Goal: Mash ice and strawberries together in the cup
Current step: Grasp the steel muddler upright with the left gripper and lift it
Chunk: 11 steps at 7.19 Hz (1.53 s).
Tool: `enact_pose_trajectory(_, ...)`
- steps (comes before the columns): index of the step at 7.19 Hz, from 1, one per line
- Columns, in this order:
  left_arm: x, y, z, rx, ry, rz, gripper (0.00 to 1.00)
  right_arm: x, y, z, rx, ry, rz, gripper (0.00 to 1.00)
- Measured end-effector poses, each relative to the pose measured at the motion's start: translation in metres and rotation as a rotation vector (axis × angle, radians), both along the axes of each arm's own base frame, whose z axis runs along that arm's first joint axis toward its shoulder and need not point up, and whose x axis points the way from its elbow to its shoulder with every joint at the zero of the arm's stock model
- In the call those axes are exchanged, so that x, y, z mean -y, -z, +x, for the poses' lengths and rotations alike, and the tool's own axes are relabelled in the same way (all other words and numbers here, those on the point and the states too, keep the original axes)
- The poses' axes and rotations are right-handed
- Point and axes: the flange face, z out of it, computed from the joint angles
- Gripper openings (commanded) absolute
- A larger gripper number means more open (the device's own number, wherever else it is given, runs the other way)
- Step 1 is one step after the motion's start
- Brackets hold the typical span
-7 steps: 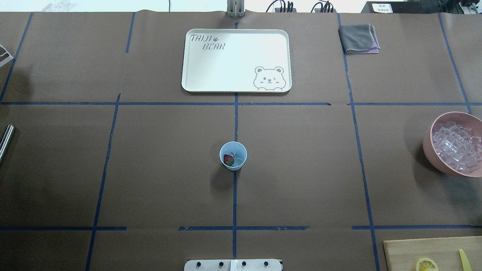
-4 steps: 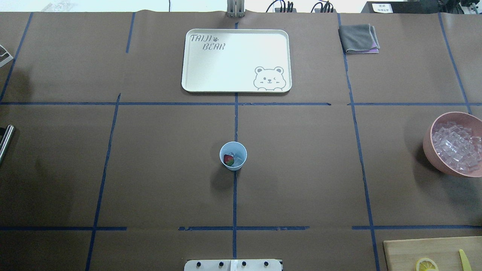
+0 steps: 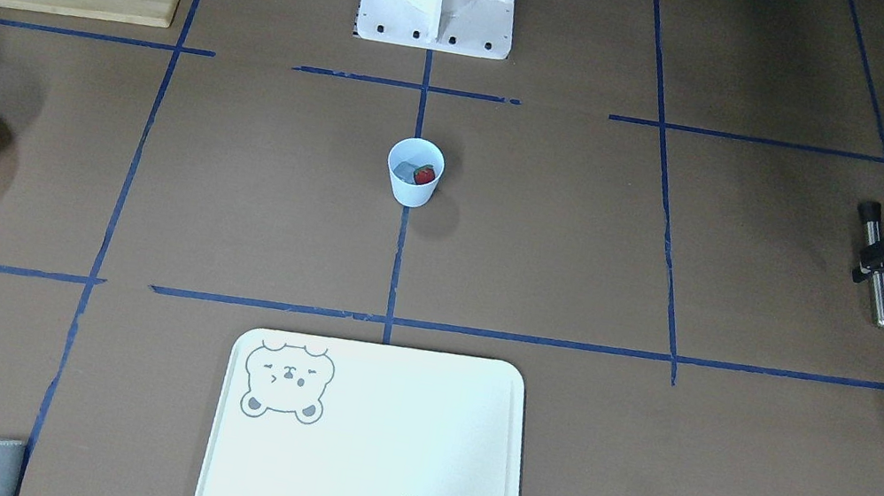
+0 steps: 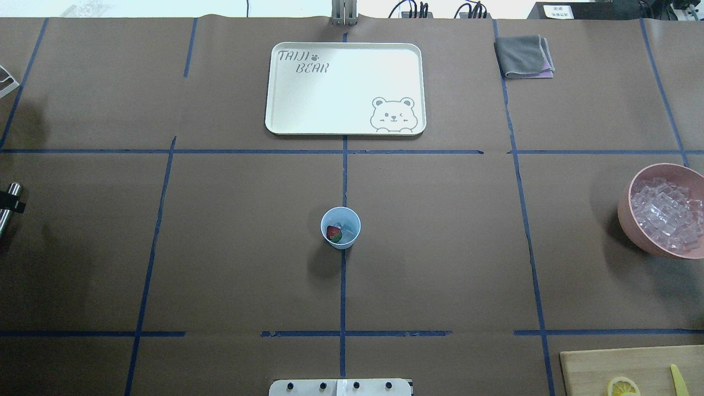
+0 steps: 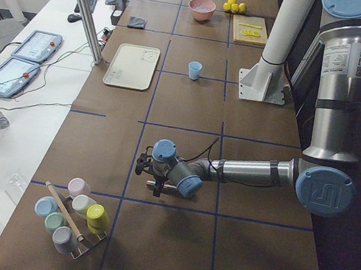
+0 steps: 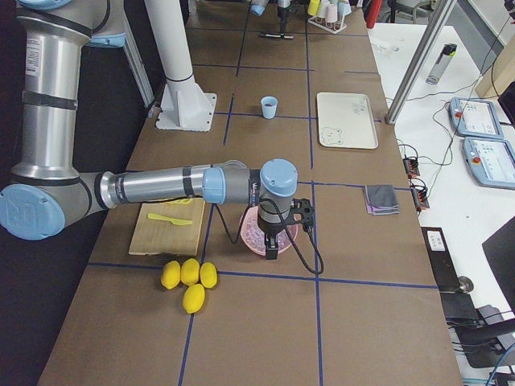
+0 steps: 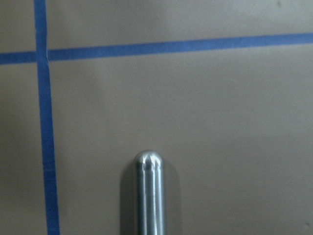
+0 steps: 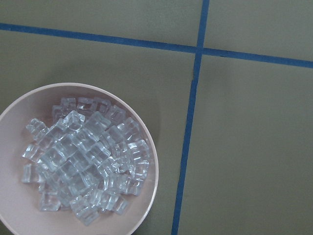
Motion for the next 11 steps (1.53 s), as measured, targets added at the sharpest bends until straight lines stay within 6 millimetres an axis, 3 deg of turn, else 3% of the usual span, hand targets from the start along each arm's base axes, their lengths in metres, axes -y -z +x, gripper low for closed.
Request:
enact_pose_trajectory(1,0.0,-0.001,0.001,0.004,0.001,0.004,0.61,0.0,0.0,0.0,-0.001,0.0,0.0,0.99)
enact_pose_trajectory(2,0.001,-0.002,0.001,0.009,0.002,0.006,0.13,0.0,0.0,0.0,-0.001,0.0,0.0,0.99)
enact_pose_trajectory(3,0.001,-0.002,0.004,0.016,-0.001,0.012,0.0,0.0,0.0,0.0,-0.001,0.0,0.0,0.99)
enact_pose_trajectory(6,0.001,0.004,0.019,0.028,-0.028,0.044,0.0,0.0,0.001,0.0,0.0,-0.001,0.001,0.99)
enact_pose_trajectory(7,0.004,0.019,0.022,0.015,-0.032,0.072,0.0,0.0,0.002,0.0,0.0,-0.001,0.004,0.99)
enact_pose_trajectory(9,0.022,0.082,0.027,-0.041,-0.031,0.194,0.03,0.001,0.005,0.0,0.001,-0.001,0.008,0.99)
enact_pose_trajectory(11,0.049,0.17,0.038,-0.12,-0.065,0.424,0.03,0.001,0.005,0.0,0.001,-0.001,0.009,0.99)
